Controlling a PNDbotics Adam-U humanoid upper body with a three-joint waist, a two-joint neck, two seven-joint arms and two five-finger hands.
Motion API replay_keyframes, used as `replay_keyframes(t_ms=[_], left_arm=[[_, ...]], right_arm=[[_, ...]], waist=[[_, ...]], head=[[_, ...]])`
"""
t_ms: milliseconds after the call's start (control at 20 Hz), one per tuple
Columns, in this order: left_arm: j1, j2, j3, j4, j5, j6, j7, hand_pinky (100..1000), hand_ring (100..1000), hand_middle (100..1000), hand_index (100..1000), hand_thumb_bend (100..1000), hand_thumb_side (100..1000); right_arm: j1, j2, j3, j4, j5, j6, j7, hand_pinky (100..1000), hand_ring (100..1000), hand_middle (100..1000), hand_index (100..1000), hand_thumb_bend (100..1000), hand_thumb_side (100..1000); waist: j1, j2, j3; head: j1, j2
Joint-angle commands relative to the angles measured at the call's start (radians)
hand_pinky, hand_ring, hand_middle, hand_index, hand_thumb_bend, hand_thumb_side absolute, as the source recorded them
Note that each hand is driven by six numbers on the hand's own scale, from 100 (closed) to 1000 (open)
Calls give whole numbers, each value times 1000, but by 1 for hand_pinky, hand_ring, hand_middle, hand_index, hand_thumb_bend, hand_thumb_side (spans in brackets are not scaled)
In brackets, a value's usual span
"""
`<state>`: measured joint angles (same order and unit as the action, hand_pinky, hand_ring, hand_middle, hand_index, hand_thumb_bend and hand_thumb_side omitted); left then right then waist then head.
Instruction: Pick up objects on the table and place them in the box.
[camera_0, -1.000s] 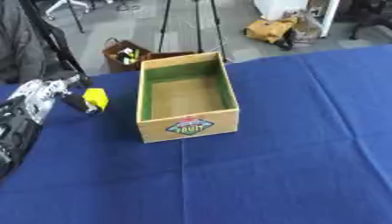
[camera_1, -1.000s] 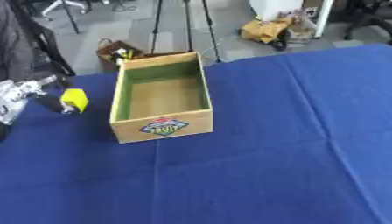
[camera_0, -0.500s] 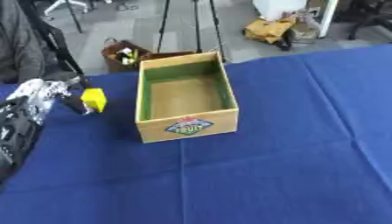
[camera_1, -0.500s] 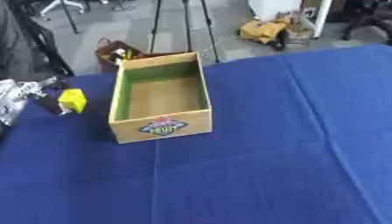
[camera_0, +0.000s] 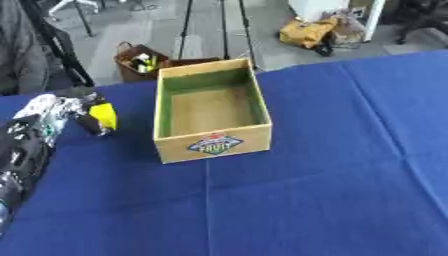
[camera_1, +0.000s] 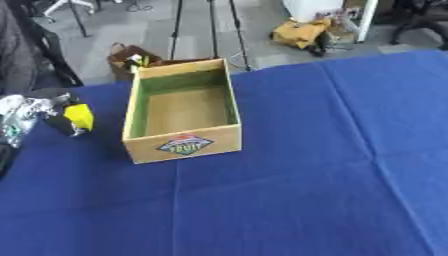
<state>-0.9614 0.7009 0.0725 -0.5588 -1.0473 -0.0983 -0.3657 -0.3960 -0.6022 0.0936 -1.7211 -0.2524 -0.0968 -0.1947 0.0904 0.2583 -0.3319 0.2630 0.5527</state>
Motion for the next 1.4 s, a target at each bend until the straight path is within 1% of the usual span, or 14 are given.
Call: replay_keyframes(t_ms=[50,100,150,200,250,300,450,550,700,800,950,1100,1250,1400], left_arm=[[-20,20,10,-12,-8,4,25,773,582,487,608,355,193],[-20,19,10,-16,-8,6,37,748,536,439,550,322,193],[-20,20,10,-19,-7,7,49,732,510,406,515,305,193],[-20,20,10,-22,-5,6,59,720,494,382,490,294,194],[-20,21,10,-25,-1,6,65,720,494,382,490,294,194],[-20,21,10,-29,5,4,68,699,472,351,459,282,197],[-22,25,8,-52,42,-12,59,686,462,338,441,276,200],[-24,26,5,-75,71,-21,47,652,428,305,407,273,207],[-35,21,-13,-139,121,-49,33,628,415,295,394,272,216],[-50,8,-31,-187,153,-60,30,628,414,298,396,265,222],[-85,-40,-61,-260,173,-58,33,633,418,309,406,262,226],[-115,-118,-85,-311,176,-38,33,631,426,316,411,267,222],[-141,-197,-115,-313,142,-24,32,639,435,323,420,271,228],[-161,-278,-133,-284,92,-11,40,640,438,329,424,272,223]], right_arm=[[-11,-16,-5,-8,-9,-3,3,514,655,712,785,100,902],[-10,-16,-5,-8,-10,-3,3,514,655,712,785,100,903],[-9,-15,-5,-7,-10,-3,3,514,656,712,785,100,903],[-8,-15,-5,-6,-11,-3,3,514,656,712,785,100,903],[-7,-14,-5,-6,-11,-3,4,514,656,712,785,100,903],[-5,-14,-5,-4,-12,-3,4,515,656,713,786,100,903],[3,-12,-7,1,-13,-4,3,516,657,713,786,100,903],[9,-12,-9,4,-13,-4,2,516,657,713,786,100,903],[22,-11,-12,9,-16,-6,-1,517,657,714,787,100,902],[29,-11,-13,10,-18,-7,-2,517,658,714,787,100,908],[34,-10,-14,9,-21,-7,-3,517,658,714,787,100,910],[32,-4,-11,8,-25,-6,-2,518,658,715,787,100,913],[25,0,-6,7,-25,-5,3,518,659,715,788,100,914],[17,4,-1,5,-27,-4,7,519,659,716,788,100,915]], waist=[[-8,-16,0],[-10,-17,1],[-11,-18,2],[-13,-21,5],[-14,-22,7],[-15,-26,10],[-21,-38,23],[-24,-47,31],[-32,-66,48],[-38,-77,56],[-45,-87,63],[-50,-90,61],[-51,-89,47],[-51,-83,31]], head=[[0,-4],[0,-3],[0,-1],[-1,0],[-1,2],[-3,3],[-9,10],[-12,14],[-21,21],[-25,24],[-24,29],[-28,30],[-23,30],[-16,25]])
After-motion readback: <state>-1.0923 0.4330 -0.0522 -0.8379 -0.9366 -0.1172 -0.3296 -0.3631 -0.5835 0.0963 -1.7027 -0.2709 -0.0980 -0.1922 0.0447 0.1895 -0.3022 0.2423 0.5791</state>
